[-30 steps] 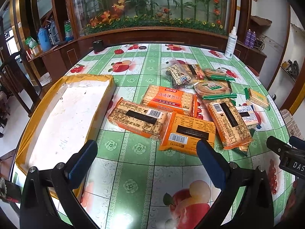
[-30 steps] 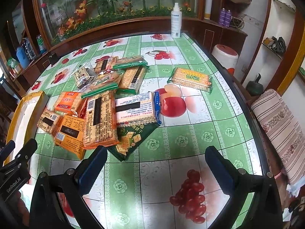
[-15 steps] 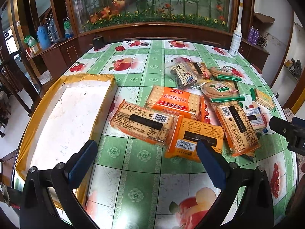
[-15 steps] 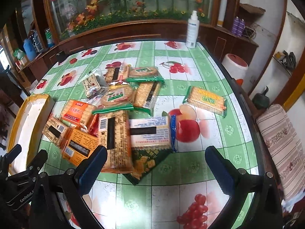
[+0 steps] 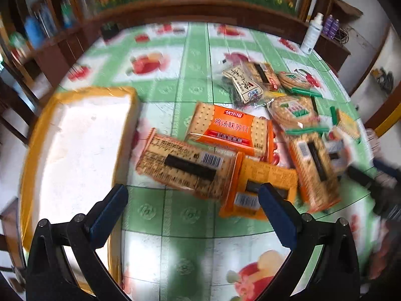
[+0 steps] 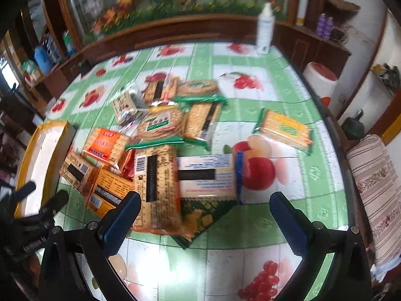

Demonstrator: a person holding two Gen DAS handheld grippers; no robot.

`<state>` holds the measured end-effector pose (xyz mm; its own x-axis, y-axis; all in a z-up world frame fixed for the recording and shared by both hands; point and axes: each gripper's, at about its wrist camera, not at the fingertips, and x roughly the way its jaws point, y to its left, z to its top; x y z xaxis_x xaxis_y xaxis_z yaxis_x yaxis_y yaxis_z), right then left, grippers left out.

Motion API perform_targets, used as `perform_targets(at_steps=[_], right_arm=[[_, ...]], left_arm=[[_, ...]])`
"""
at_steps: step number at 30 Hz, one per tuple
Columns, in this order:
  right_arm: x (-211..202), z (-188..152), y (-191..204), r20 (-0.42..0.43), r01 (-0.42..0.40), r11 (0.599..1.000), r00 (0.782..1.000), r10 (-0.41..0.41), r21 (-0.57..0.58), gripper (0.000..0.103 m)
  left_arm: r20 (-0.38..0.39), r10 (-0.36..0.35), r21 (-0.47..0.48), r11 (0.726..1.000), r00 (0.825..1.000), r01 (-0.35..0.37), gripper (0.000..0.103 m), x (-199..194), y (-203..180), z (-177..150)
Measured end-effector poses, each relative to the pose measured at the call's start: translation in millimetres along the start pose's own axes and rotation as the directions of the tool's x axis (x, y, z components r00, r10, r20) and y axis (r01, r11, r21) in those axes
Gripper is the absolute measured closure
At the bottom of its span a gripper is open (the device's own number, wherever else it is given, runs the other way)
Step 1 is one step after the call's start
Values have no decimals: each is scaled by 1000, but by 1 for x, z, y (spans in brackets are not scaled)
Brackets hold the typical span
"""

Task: Organize snacks
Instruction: 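Grasp the tan cracker pack with the left gripper while the right grasps a tan pack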

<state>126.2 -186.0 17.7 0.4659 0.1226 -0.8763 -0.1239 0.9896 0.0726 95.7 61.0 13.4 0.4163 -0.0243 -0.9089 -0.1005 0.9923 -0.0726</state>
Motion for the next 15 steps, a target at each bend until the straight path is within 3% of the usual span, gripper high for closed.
perform_targets(at_steps=[3,6,11,15], right_arm=[[15,14,9,-53,-40,999,998,41,17,0],[37,22,20,-166,-95,995,981,101,41,0],[54,24,29,-211,-101,993,971,110,54,0],[64,24,38,-244,-93,995,965,96,22,2]], left_arm=[[-95,-88,-73,994,992,81,0,5,15,32],[-153,-119,-71,992,981,109,0,8,18,47],[-235,-169,-92,984,957,151,0,24,14,50],[-251,-232,-152,968,940,198,0,40,15,51]])
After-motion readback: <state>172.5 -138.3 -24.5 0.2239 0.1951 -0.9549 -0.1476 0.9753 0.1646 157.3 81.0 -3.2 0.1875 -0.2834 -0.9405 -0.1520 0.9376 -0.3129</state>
